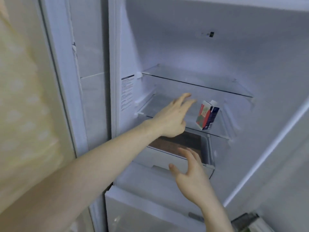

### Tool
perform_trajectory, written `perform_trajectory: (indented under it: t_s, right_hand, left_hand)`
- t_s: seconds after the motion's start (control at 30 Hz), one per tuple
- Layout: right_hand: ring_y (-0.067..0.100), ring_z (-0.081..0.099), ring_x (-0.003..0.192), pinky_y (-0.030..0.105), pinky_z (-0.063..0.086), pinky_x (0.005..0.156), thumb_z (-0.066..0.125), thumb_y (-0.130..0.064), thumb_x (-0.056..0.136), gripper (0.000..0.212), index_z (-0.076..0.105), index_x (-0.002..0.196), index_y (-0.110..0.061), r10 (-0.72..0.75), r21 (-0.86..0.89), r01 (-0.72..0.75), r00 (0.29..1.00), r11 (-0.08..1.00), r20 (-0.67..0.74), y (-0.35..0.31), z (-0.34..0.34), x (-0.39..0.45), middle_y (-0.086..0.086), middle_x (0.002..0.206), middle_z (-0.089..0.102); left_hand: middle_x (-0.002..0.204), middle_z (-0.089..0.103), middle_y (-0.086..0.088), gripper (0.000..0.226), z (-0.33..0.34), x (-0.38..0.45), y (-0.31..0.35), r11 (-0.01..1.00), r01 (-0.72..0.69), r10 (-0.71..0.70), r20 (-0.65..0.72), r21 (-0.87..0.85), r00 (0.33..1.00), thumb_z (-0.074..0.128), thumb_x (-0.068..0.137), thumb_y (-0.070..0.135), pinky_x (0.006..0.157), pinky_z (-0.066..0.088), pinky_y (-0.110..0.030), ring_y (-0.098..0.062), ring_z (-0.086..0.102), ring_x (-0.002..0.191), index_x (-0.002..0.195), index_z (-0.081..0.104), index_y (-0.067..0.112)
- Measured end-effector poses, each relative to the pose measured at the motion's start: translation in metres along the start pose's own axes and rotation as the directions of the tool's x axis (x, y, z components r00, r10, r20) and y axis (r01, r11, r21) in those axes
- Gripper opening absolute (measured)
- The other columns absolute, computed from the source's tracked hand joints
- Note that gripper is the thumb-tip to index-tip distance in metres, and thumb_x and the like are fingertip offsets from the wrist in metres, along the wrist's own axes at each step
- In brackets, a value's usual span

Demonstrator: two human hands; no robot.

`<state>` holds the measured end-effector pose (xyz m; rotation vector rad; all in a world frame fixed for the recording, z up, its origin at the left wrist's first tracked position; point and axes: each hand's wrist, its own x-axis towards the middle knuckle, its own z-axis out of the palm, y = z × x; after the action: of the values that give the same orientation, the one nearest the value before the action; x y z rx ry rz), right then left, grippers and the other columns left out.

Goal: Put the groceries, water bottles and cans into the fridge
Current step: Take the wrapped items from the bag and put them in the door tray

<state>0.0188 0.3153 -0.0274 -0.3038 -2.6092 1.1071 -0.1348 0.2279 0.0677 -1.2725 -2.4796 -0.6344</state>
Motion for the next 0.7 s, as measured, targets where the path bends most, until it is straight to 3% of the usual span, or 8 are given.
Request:
perform_trajectory:
  t_s: [0.1, 0.23, 0.4, 0.57, 0.7]
  right_hand:
    - [0.01, 0.034, 0.146, 0.033, 0.031, 0.119, 0.069, -0.037, 0.092, 0.053, 0.05, 0.142, -0.032, 0.031, -0.02, -0.032, 0.999, 0.999, -0.009, 0.008, -0.007, 0.003, -0.01, 0.155, 0.035]
    - [0.009, 0.034, 0.145, 0.033, 0.033, 0.117, 0.066, -0.041, 0.094, 0.053, 0.048, 0.143, -0.036, 0.055, -0.029, -0.056, 0.998, 0.998, -0.017, 0.015, -0.014, 0.004, -0.017, 0.156, 0.032]
    - [0.006, 0.033, 0.144, 0.031, 0.034, 0.115, 0.063, -0.043, 0.095, 0.051, 0.046, 0.143, -0.039, 0.062, -0.054, -0.063, 0.998, 0.997, -0.025, 0.019, -0.017, 0.004, -0.021, 0.154, 0.031]
    - [0.006, 0.034, 0.142, 0.03, 0.034, 0.114, 0.061, -0.044, 0.096, 0.051, 0.043, 0.144, -0.042, 0.084, -0.06, -0.084, 0.996, 0.995, -0.006, 0.024, -0.016, 0.005, -0.023, 0.153, 0.03]
    - [0.006, 0.037, 0.14, 0.029, 0.036, 0.112, 0.061, -0.043, 0.096, 0.05, 0.043, 0.144, -0.043, 0.077, -0.053, -0.077, 0.997, 0.996, 0.004, 0.027, -0.01, 0.006, -0.024, 0.15, 0.033]
  left_hand:
    - [0.17, 0.001, -0.002, 0.087, 0.016, 0.055, 0.016, 0.994, -0.1, 0.098, 0.046, 0.041, 0.994, 0.06, 0.09, 0.005, 0.117, 0.035, -0.047, -0.034, 0.025, 0.15, 0.161, 0.013, 0.02]
    - [0.168, 0.015, -0.009, 0.08, 0.049, 0.096, 0.018, 0.983, -0.161, 0.152, 0.094, 0.087, 0.984, 0.06, 0.091, 0.005, 0.116, 0.036, -0.045, -0.037, 0.032, 0.145, 0.16, 0.021, 0.018]
    - [0.143, 0.049, -0.007, 0.059, 0.069, 0.117, 0.011, 0.959, -0.21, 0.222, -0.043, 0.193, 0.974, 0.066, 0.087, 0.004, 0.1, 0.046, -0.044, -0.033, 0.043, 0.119, 0.143, 0.051, 0.017]
    - [0.139, 0.052, -0.002, 0.062, 0.072, 0.123, 0.015, 0.951, -0.22, 0.245, -0.096, 0.217, 0.965, 0.074, 0.084, 0.007, 0.094, 0.05, -0.038, -0.028, 0.042, 0.12, 0.14, 0.053, 0.022]
    - [0.137, 0.054, -0.002, 0.064, 0.075, 0.122, 0.009, 0.947, -0.212, 0.244, -0.111, 0.242, 0.963, 0.077, 0.083, 0.011, 0.093, 0.052, -0.042, -0.025, 0.044, 0.119, 0.142, 0.053, 0.022]
